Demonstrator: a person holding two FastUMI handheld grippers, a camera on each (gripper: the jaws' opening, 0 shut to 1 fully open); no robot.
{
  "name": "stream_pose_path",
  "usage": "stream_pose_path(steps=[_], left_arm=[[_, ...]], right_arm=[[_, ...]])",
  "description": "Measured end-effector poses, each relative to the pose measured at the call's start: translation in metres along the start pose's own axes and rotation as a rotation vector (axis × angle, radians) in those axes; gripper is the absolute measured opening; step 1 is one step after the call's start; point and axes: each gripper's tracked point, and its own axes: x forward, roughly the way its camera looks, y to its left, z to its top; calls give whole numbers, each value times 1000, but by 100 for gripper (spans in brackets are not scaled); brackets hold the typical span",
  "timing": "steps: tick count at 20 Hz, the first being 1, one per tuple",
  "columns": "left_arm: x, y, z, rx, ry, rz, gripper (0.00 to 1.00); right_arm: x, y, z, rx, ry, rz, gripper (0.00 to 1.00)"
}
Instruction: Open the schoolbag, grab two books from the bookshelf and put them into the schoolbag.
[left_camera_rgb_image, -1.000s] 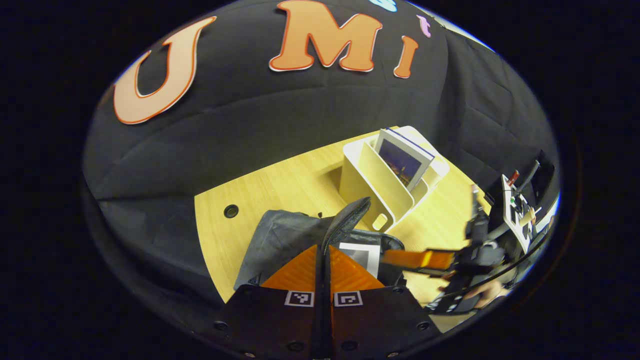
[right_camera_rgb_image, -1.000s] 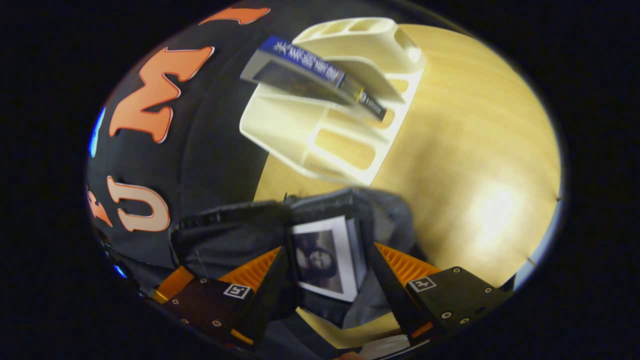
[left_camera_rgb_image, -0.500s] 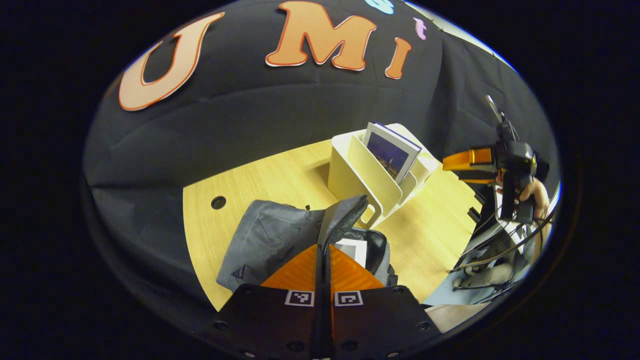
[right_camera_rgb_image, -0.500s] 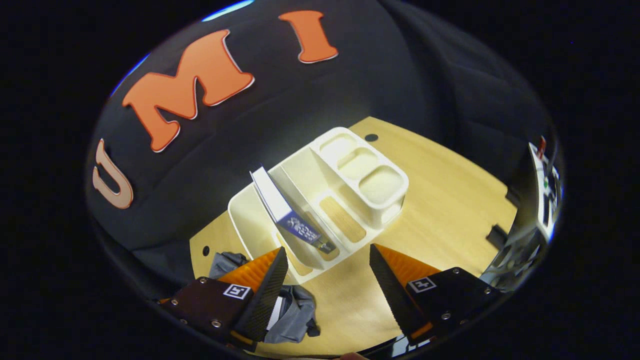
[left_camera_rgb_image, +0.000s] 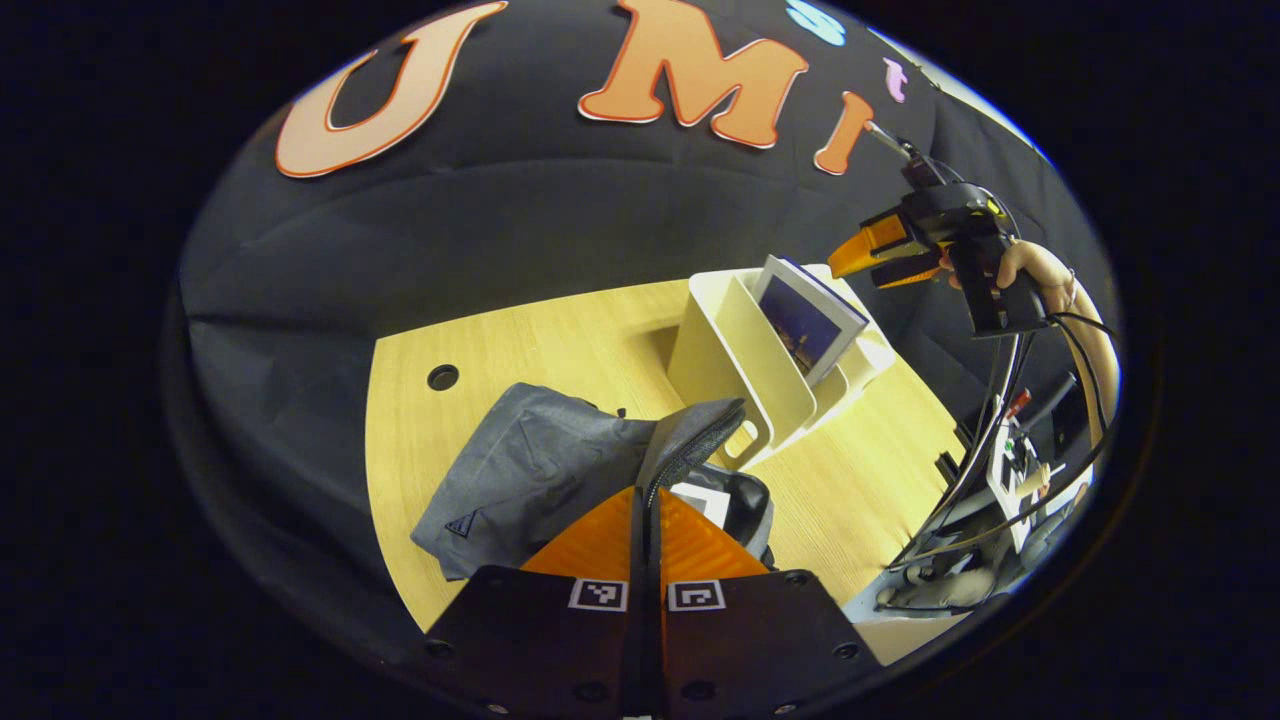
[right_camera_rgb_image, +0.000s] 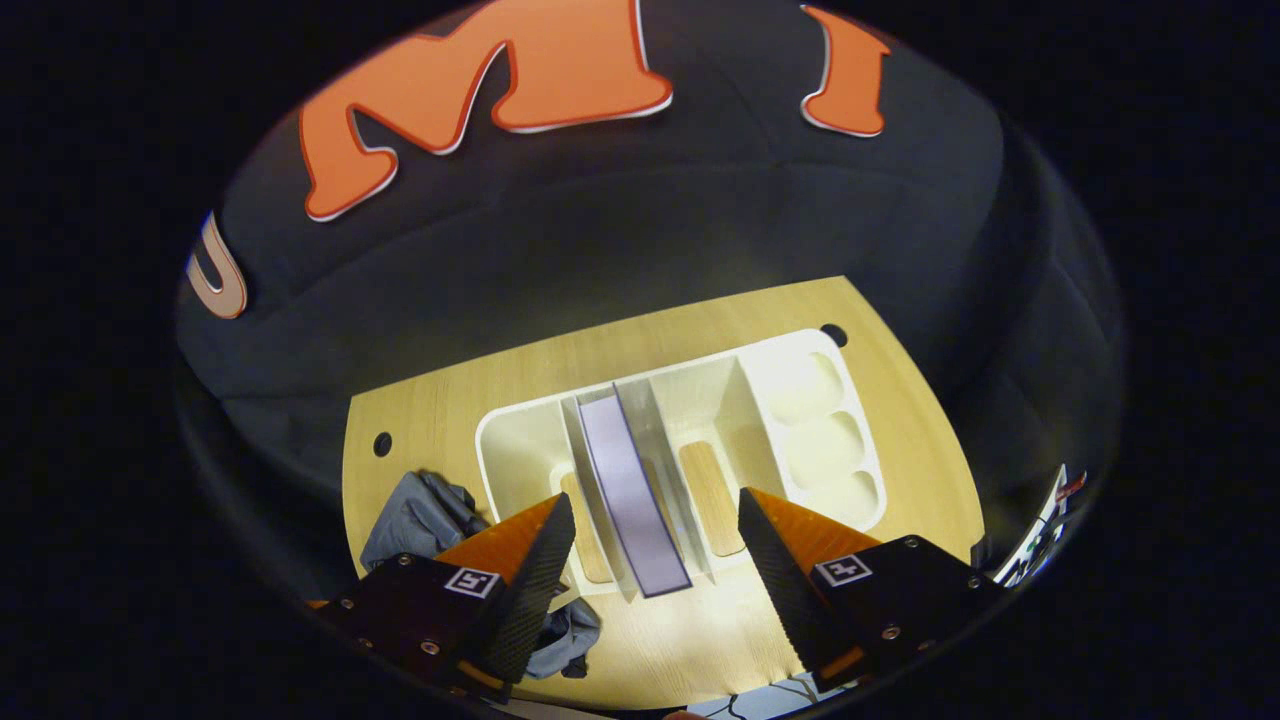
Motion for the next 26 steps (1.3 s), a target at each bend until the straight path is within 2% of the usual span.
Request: stream_pose_path(steps=[5, 7, 9, 12, 17, 18, 19, 24, 26], left_arm=[[-6, 11, 9, 16, -9, 77, 1], [-4, 12, 10, 4, -7, 95, 1], [-4, 11, 12, 3, -4, 105, 1], [-3, 11, 14, 7, 1, 97, 1], [-8, 3, 15, -15, -9, 39, 1], [-10, 2, 17, -9, -12, 32, 1], [-12, 3, 19, -2, -15, 25, 1], [-18, 2, 25, 34, -23, -5, 1], [-18, -2, 26, 60, -22, -20, 1]], right_arm=[[45, 11, -8, -43, 97, 3, 98], [56, 9, -12, -38, 126, -10, 80], [56, 11, -13, -23, 128, 10, 41], [48, 3, -6, -24, 65, -11, 36], [-12, -6, 22, 13, -91, 1, 34], [-30, -8, 25, 13, -130, 5, 24], [-49, -9, 27, 17, -164, 8, 34], [-143, -16, 29, 45, -363, 23, 33], [-172, -13, 21, 69, -417, 60, 33]])
